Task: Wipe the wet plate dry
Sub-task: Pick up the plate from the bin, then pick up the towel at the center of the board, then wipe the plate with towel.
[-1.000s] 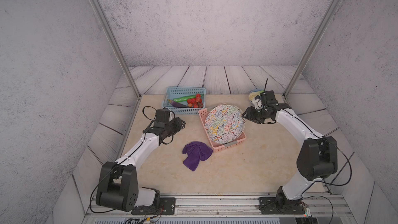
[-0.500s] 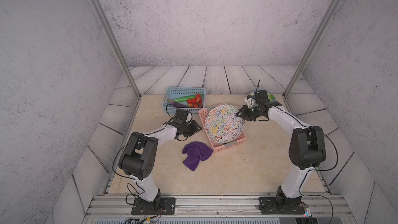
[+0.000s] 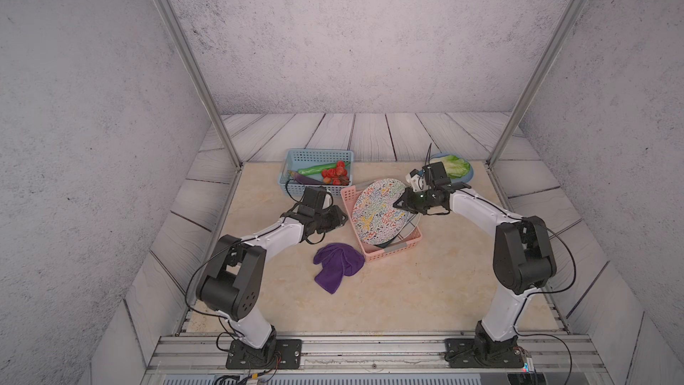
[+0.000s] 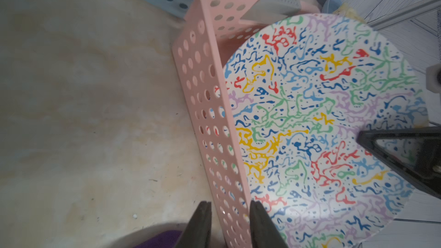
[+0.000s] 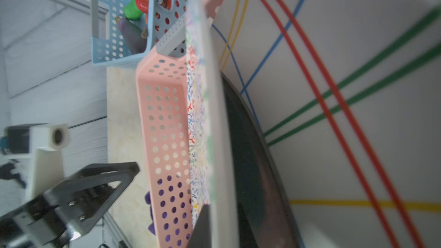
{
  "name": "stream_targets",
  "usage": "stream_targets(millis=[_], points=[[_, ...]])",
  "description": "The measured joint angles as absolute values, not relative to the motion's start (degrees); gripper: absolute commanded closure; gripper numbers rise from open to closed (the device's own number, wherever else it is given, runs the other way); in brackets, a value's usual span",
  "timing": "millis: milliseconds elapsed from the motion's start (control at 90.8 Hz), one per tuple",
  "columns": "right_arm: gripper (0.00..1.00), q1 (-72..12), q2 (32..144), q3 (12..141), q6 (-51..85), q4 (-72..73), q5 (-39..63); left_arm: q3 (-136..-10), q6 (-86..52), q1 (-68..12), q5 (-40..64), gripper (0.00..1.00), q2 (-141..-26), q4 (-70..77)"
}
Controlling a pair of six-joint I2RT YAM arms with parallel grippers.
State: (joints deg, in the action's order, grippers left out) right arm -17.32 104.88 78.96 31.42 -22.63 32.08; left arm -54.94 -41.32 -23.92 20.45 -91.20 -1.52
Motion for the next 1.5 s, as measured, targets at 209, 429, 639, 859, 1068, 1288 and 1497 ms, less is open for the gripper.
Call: stream_targets(millis=[209,429,639,859,1068,1288,1497], points=[[0.99,-18.2,97.8,78.1,31.4,-24.4,28.4,-48.5,-36.5,-28.0,9.6,0.63,-75.4,-8.3],[0.99,-17.9,79.0,71.6,32.8,-23.4,24.0,-45.5,-30.2,-38.3,-2.1,0.48,-73.7,-16.1],[1.00,-17.9,70.5,67.8,34.3,-24.3,23.6,-44.4,-27.8,-39.9,-3.3,0.15,-85.1,-14.7],[1.00,-17.9,66.9,64.7,35.1,-27.7,23.5,-45.2,-31.1,-40.0,-5.3,1.00,-92.7,-11.5],[1.00,-17.9,64.2,60.5,37.6,-26.2,25.3,-45.5,-34.3,-39.2,-7.1,1.00,-79.0,-20.2],[1.00,-18.5,61.6,51.4,47.9,-14.7,31.6,-55.2,-31.7,-39.0,-3.6,1.00,-50.6,-19.6],[1.00,-22.2,58.9,45.7,58.5,-2.0,32.9,-59.7,-29.7,-40.8,6.0,1.00,-60.9,-16.9]])
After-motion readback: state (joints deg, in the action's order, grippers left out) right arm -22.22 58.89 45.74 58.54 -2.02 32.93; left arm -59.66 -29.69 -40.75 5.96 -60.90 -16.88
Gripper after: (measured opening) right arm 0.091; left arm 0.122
